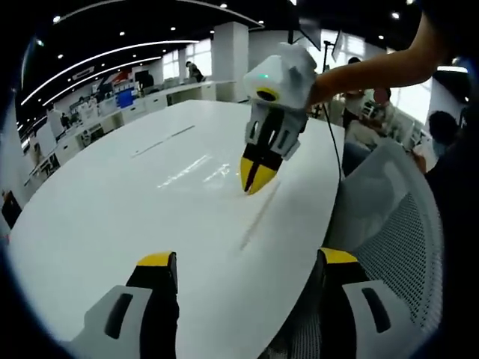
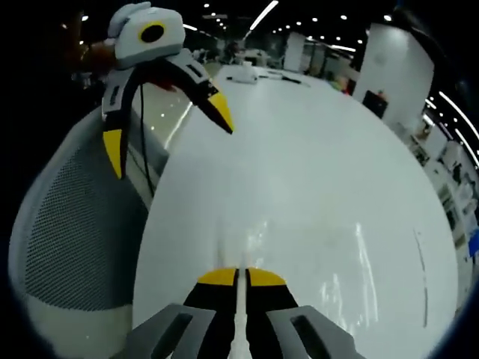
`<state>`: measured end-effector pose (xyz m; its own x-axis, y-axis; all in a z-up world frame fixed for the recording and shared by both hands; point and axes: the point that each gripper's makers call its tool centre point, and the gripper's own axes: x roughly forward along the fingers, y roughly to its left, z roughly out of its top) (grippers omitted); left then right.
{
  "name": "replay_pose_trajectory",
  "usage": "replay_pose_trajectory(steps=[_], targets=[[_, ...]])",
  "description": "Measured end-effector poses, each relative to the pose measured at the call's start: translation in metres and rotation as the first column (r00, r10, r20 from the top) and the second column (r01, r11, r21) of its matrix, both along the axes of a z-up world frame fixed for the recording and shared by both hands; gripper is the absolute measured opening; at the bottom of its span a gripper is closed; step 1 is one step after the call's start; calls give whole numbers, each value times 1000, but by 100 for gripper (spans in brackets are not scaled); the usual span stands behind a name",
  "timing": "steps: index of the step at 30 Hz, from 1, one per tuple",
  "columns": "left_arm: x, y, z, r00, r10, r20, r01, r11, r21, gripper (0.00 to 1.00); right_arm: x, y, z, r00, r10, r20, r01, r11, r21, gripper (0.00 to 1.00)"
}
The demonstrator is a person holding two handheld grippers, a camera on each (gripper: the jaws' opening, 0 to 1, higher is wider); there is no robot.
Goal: Open the resealable bag by pulling the two sides of the seal apart until the entire bag opening is separated and visibly accessible.
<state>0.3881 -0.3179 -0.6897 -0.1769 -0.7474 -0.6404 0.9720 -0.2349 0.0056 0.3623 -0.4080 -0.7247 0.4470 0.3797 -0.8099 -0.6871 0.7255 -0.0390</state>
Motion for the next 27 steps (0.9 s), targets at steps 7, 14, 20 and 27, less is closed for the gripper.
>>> replay_pose_trajectory(steps=[7,14,20,27], targets=[[-2,-2,-11,991,-65,114,60,997,40,68,-6,13,1,1000,27,-13,-26,999,18,0],[0,-9,-17,941,-173,291,155,984,85,67,-10,24,2,999,46,-17,-46,999,27,0],[-10,-22,-17,903,-252,347,239,968,79,64,-10,32,5,998,56,-17,-55,998,43,0],[-17,-32,-17,850,-322,417,312,945,93,60,-12,42,8,998,66,-15,-65,996,55,0]])
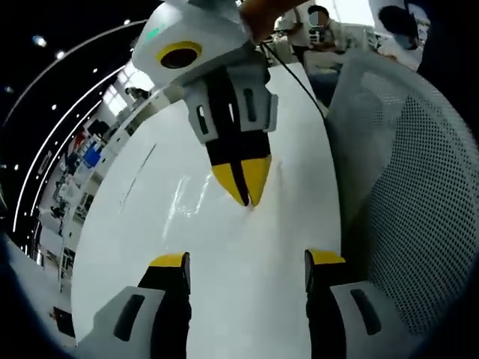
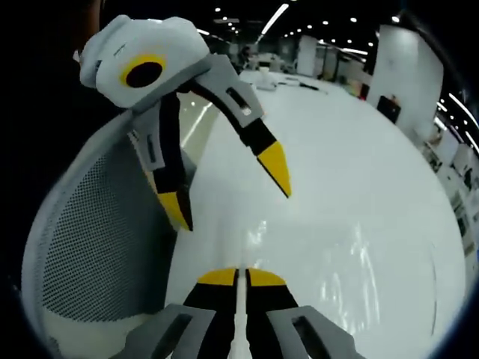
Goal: Open the resealable bag by pulling the two sides of the seal apart until the entire bag opening is separated and visibly accessible.
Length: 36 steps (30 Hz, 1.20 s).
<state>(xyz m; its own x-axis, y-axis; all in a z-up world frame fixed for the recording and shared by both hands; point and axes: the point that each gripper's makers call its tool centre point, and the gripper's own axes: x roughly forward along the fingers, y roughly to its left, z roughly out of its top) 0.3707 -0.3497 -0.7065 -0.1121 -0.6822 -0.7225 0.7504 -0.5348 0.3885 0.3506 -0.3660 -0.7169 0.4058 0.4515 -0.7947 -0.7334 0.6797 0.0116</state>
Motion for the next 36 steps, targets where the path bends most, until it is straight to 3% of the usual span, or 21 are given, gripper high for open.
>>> replay_pose_trajectory(steps=[8,16,19,36], targets=[[-10,-5,0,995,-83,64,83,997,-4,55,-2,7,0,1000,18,-4,-18,1000,5,0],[-14,-7,-7,980,-154,126,153,988,17,42,-2,12,2,1000,27,-2,-27,1000,11,0],[-11,-7,-13,969,-167,183,162,986,40,36,-2,14,1,1000,28,-1,-28,1000,12,0],[-14,-9,-16,952,-224,207,215,974,66,10,-6,20,1,999,36,-6,-35,999,22,0]])
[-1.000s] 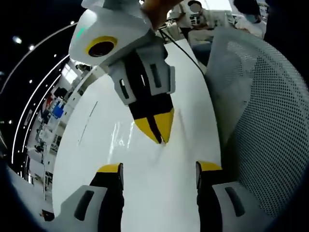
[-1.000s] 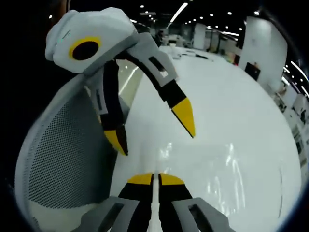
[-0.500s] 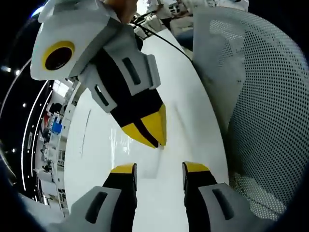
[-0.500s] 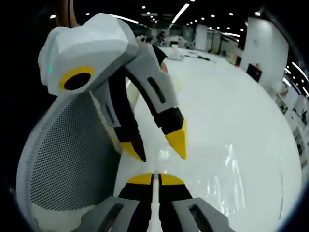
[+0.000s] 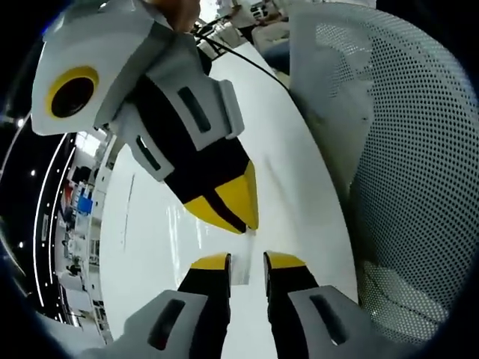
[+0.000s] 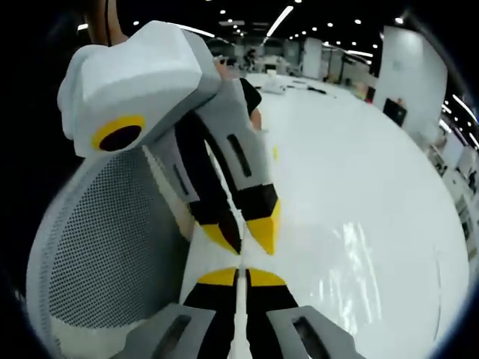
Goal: Open the resealable bag by pulling the two sides of the seal apart until the entire bag opening is separated and visibly accessible.
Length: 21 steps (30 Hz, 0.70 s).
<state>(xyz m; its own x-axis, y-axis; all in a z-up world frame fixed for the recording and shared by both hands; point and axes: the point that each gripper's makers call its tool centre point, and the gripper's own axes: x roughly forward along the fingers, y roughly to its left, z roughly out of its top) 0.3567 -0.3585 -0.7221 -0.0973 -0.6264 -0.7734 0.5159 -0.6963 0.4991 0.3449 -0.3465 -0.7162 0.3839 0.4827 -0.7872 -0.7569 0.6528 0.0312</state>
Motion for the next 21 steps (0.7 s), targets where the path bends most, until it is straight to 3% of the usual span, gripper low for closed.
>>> replay_pose_trajectory(steps=[8,16,21], targets=[[-2,2,-1,999,-31,-25,31,999,18,0,1,-1,1,1000,-9,7,9,1000,3,0],[-2,9,-5,996,-37,-77,41,998,49,0,-1,2,0,999,-21,43,22,999,-26,0],[-1,12,-3,992,-3,-130,9,999,48,0,0,5,4,997,-26,79,29,999,-41,2]])
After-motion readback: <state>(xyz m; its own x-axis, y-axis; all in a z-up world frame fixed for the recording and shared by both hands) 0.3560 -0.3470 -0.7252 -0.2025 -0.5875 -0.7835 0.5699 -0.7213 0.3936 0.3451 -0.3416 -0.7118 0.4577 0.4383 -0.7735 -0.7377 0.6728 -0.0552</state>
